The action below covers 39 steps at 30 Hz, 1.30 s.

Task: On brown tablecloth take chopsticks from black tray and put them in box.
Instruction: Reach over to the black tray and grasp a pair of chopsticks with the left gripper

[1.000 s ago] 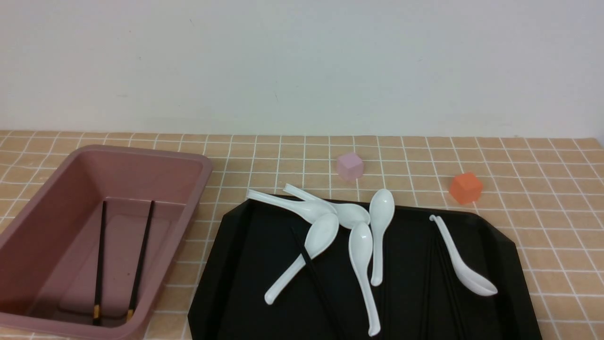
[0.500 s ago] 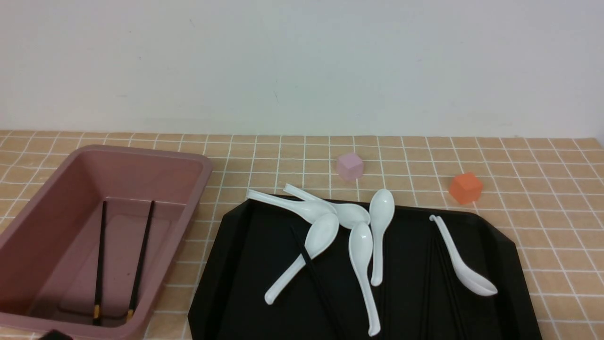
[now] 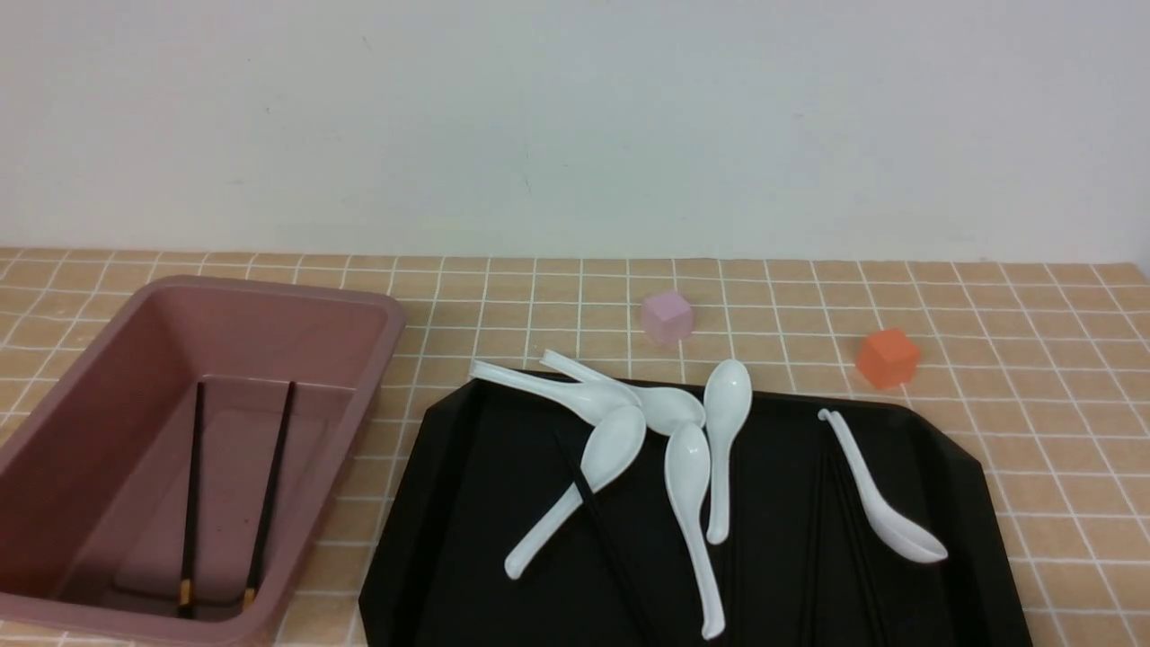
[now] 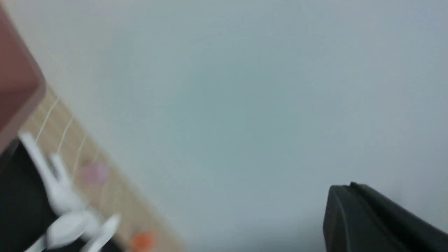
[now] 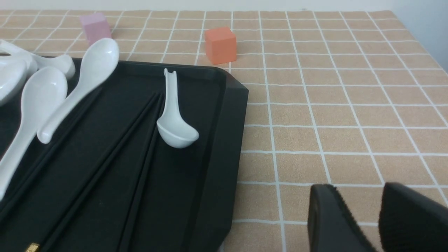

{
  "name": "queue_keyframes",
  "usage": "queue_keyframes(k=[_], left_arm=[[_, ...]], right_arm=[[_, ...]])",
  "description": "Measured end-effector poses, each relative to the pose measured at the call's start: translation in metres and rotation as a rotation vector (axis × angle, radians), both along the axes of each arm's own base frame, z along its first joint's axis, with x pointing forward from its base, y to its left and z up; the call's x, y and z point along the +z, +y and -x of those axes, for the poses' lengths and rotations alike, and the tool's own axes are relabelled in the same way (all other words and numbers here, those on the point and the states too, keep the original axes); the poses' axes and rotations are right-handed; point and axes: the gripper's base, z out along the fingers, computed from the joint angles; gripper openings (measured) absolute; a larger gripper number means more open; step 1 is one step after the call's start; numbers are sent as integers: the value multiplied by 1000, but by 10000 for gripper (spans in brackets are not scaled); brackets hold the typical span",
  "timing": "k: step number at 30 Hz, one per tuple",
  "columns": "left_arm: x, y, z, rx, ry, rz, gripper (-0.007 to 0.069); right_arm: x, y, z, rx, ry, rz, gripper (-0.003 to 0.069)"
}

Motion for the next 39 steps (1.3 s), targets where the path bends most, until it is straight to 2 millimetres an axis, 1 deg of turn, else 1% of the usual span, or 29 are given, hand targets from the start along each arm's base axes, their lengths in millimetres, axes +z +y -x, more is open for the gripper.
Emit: queue_keyframes(k=[1, 2, 4, 5, 6, 7, 8, 10, 12, 14, 15, 17, 18, 19, 20, 22, 23, 24, 25, 26, 27, 29, 30, 31, 34, 35, 36, 38, 39], left_arm=[[7, -6, -10, -64, 61, -78, -13], [12, -15, -25, -165, 177, -189, -13], [9, -23, -45, -285, 342, -308, -13], [9, -25, -52, -342, 413, -352, -13], [3, -27, -60, -385, 490, -388, -13], [-3, -30, -78, -474, 631, -457, -13], [-12, -32, -93, -537, 727, -498, -13], [-20, -41, -108, -624, 812, -539, -13], [-24, -56, -116, -684, 858, -552, -13], [-26, -70, -118, -709, 880, -561, -13], [-28, -89, -119, -715, 892, -581, -13], [-32, -112, -120, -695, 892, -610, -13], [-33, -119, -120, -685, 892, -617, -13], [-35, -133, -122, -661, 888, -630, -13], [-38, -141, -124, -637, 899, -645, -13], [-44, -163, -128, -604, 921, -699, -11], [-48, -168, -129, -590, 934, -717, -9], [-53, -179, -136, -548, 957, -748, 1], [-56, -185, -138, -535, 966, -765, 11], [-61, -194, -144, -498, 987, -789, 33], [-64, -199, -147, -479, 997, -799, 45], [-74, -214, -160, -414, 1031, -817, 95], [-80, -222, -167, -385, 1039, -825, 137], [-81, -223, -169, -380, 1041, -825, 137], [-97, -241, -187, -336, 1074, -811, 258], [-98, -242, -188, -334, 1075, -810, 264], [-105, -249, -194, -320, 1090, -800, 318], [-108, -253, -198, -312, 1097, -792, 344], [-115, -257, -202, -304, 1107, -794, 371]], right_arm=[[0, 0, 0, 0, 0, 0, 240], [0, 0, 0, 0, 0, 0, 240], [0, 0, 0, 0, 0, 0, 240], [0, 0, 0, 0, 0, 0, 240], [0, 0, 0, 0, 0, 0, 240], [0, 0, 0, 0, 0, 0, 240], [0, 0, 0, 0, 0, 0, 240], [0, 0, 0, 0, 0, 0, 240], [0, 0, 0, 0, 0, 0, 240], [0, 0, 0, 0, 0, 0, 240], [0, 0, 0, 0, 0, 0, 240], [0, 0, 0, 0, 0, 0, 240], [0, 0, 0, 0, 0, 0, 240], [0, 0, 0, 0, 0, 0, 240], [0, 0, 0, 0, 0, 0, 240], [0, 0, 0, 0, 0, 0, 240], [0, 0, 0, 0, 0, 0, 240], [0, 0, 0, 0, 0, 0, 240], [0, 0, 0, 0, 0, 0, 240], [0, 0, 0, 0, 0, 0, 240], [0, 0, 0, 0, 0, 0, 240], [0, 0, 0, 0, 0, 0, 240], [0, 0, 0, 0, 0, 0, 240], [0, 0, 0, 0, 0, 0, 240], [0, 0, 0, 0, 0, 0, 240], [0, 0, 0, 0, 0, 0, 240], [0, 0, 0, 0, 0, 0, 240], [0, 0, 0, 0, 0, 0, 240], [0, 0, 0, 0, 0, 0, 240]])
